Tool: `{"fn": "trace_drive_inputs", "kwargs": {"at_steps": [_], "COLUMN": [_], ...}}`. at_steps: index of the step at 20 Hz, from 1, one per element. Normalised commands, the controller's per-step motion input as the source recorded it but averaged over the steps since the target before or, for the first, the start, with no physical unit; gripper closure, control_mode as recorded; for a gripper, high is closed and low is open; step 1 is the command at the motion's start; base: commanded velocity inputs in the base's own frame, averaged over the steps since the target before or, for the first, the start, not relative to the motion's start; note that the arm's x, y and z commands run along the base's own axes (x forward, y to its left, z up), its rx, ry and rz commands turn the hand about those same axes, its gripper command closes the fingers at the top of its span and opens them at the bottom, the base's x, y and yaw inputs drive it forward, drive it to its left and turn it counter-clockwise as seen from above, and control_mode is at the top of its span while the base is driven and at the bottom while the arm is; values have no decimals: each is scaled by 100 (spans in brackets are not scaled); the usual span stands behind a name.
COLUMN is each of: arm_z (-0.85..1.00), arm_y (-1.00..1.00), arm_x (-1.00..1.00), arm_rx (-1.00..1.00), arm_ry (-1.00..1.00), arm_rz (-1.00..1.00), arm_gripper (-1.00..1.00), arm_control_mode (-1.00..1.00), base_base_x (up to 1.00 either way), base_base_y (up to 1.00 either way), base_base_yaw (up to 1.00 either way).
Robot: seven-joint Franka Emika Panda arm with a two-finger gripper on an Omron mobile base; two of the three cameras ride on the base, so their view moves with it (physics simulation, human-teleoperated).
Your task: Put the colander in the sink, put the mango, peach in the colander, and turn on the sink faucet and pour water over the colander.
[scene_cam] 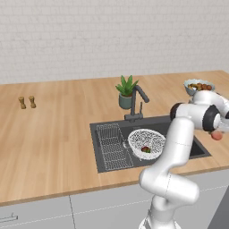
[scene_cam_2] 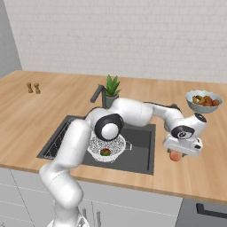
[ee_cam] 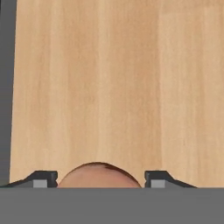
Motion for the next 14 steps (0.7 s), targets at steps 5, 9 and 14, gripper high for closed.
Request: {"fn": "trace_drive_inputs", "kwargs": {"at_steps": [5,9,14], "arm_z": [65,100,93], "arm_y": [10,24,69], "arm_x": [-56,-4,8], "arm_rx": [12,8,7], "arm_ry": [-11,-37,-52], "arm_rz": [6,18,21], "arm_gripper": [100,100,100], "arm_control_mode": [-100,-100,-100], "base_base_x": [0,0,0], "base_base_y": [0,0,0], "base_base_yaw": [0,0,0]}}
